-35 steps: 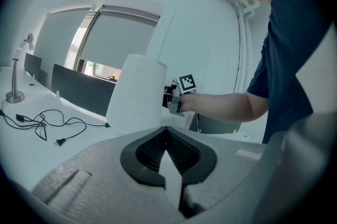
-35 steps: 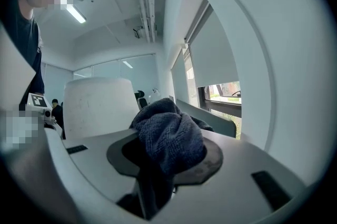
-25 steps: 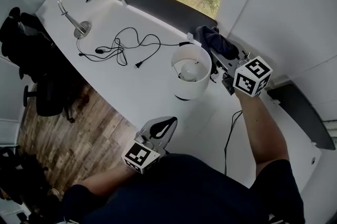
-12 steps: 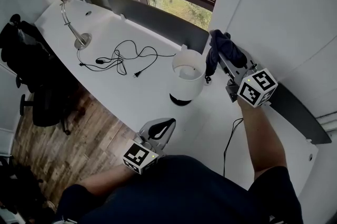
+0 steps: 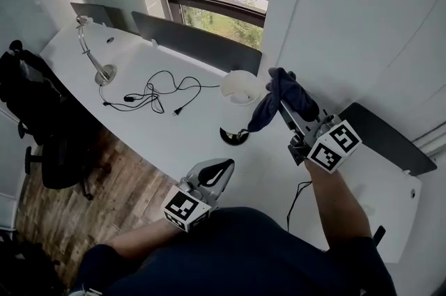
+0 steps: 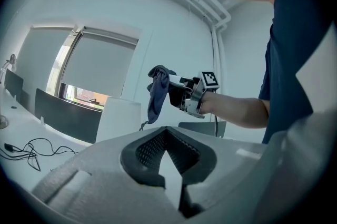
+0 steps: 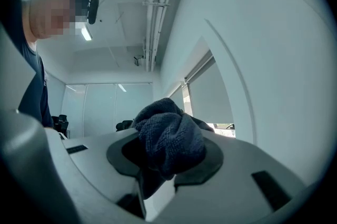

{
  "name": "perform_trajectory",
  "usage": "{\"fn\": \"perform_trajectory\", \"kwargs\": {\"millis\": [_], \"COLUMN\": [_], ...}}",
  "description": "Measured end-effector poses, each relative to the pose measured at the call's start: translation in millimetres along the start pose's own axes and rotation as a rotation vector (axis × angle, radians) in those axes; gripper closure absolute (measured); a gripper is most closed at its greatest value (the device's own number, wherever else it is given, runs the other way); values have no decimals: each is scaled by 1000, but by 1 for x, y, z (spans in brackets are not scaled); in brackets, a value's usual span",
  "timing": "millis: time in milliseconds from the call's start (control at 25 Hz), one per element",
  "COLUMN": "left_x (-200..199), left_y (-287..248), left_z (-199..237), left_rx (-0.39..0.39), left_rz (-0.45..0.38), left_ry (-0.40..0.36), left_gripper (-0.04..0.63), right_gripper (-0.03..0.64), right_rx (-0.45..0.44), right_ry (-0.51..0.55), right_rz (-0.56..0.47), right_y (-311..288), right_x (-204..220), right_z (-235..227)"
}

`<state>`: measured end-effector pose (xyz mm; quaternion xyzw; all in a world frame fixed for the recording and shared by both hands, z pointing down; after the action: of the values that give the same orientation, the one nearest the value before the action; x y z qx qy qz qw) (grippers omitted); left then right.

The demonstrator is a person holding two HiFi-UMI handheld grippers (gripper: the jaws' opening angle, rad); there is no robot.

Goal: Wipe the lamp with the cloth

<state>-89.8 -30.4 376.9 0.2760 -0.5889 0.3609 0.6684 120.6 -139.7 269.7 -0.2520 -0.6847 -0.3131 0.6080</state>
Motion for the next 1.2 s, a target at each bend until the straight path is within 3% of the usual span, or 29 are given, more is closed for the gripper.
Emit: {"fn": "perform_trajectory", "kwargs": {"millis": [400,720,1200], "left_x": [-7,-4,0], "left_y": [17,33,49], "left_z": [-6,-1,6], "left_rx": [18,26,47], "left_rz": [-17,-15,-29], "left_ry": [-20,2,11], "left_gripper": [589,589,589], "right_gripper": [486,486,486], "right_rx": [0,-15,-36], "right_ry": [-82,-128,-106], "right_rz": [-16,29,95], "right_y": [30,31,32], "right_x": [25,62,101], "right_z": [65,110,162]}}
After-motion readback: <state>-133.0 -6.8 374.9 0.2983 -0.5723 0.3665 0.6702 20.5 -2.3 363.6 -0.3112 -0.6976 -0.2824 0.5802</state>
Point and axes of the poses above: the fingertips, and each gripper's own axes: y backward along the fingers, z to its left, x out of its underside, the point moved 7 cm from there along y, backward along the fingers, and after that the axes turned 2 degrees about y, right-handed, at the moved point
